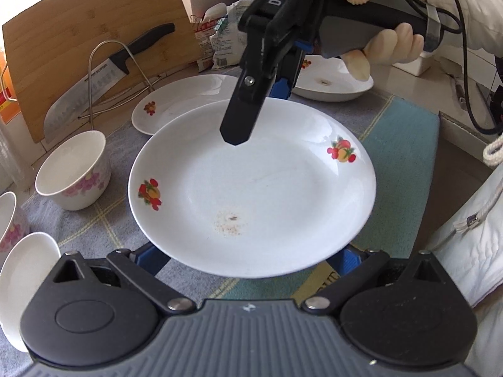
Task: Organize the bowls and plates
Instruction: 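Lift and hold the flower-print plate in the right tool, then carry the held plate toward the plate beside the green jar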
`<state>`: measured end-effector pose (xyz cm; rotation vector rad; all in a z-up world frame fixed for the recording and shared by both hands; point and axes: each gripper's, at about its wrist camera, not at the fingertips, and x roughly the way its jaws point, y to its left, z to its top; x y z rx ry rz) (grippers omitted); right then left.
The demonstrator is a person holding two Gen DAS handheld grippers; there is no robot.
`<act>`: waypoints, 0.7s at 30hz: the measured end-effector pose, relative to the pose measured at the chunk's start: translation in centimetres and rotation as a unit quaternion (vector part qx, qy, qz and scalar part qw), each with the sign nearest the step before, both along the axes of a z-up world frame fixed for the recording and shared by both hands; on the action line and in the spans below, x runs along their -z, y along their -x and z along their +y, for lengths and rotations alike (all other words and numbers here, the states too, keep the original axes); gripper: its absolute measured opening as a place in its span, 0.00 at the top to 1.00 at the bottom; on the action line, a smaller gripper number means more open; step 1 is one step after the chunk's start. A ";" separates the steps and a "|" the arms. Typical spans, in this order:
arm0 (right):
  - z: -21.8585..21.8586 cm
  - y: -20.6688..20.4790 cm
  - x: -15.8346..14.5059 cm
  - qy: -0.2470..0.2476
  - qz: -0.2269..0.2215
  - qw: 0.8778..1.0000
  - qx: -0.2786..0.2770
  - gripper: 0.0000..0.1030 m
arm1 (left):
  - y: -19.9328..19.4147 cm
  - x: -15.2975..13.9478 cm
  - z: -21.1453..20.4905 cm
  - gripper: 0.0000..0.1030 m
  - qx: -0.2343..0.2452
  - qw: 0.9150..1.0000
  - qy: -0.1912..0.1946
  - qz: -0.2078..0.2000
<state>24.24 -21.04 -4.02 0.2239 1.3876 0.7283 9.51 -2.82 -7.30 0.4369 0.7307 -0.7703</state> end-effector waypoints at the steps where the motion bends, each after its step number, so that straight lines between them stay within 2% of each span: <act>1: -0.5 0.1 -0.2 0.000 -0.002 1.000 0.005 0.00 | -0.2 -0.1 -0.2 0.02 0.004 1.000 0.000 -0.001; 21: -11.1 0.6 -1.5 -0.005 -0.020 0.996 0.084 0.00 | -2.8 -1.1 -9.2 0.02 0.073 0.997 0.006 -0.011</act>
